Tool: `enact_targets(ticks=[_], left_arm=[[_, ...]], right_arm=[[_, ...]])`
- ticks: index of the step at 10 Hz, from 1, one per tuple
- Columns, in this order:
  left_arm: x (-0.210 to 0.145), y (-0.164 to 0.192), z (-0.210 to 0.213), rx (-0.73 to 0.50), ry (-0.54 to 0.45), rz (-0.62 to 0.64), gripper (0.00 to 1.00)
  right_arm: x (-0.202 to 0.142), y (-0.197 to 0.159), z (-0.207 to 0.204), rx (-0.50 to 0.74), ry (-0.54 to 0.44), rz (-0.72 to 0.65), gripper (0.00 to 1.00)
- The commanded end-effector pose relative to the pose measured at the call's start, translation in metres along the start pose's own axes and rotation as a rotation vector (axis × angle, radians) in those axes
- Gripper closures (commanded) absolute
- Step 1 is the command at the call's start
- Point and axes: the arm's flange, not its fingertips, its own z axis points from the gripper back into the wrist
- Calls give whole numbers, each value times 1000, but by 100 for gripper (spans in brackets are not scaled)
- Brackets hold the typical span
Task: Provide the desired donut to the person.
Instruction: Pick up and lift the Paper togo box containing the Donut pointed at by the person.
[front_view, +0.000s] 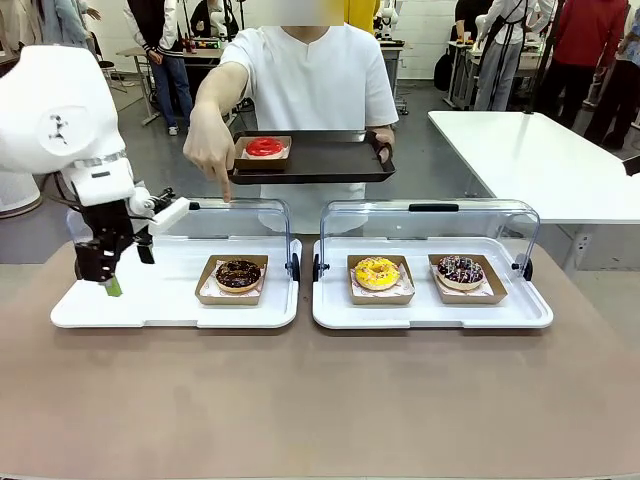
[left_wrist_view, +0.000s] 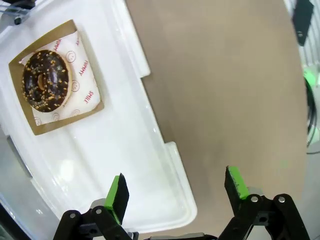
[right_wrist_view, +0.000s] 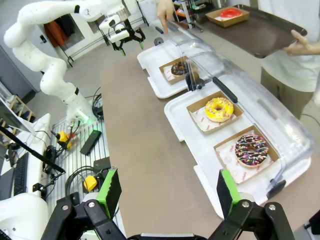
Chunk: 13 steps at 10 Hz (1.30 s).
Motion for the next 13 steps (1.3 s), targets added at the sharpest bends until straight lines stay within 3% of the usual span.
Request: enact_targets(ticks=[1, 3, 4, 11, 13], left_arm=[[6, 0, -11, 79, -25, 36, 0], [1, -3, -6, 101, -67, 41, 0], [5, 4, -9, 64, -14, 19, 0], [5, 4, -10, 73, -25, 26, 0], [29, 14, -22, 69, -32, -7, 0]], right_arm=[[0, 0, 0, 2, -9, -5, 0], [0, 0, 0, 2, -9, -5, 0], [0, 0, 0, 2, -9, -5, 0], [0, 0, 0, 2, -9, -5, 0], [0, 0, 0, 2, -9, -5, 0]])
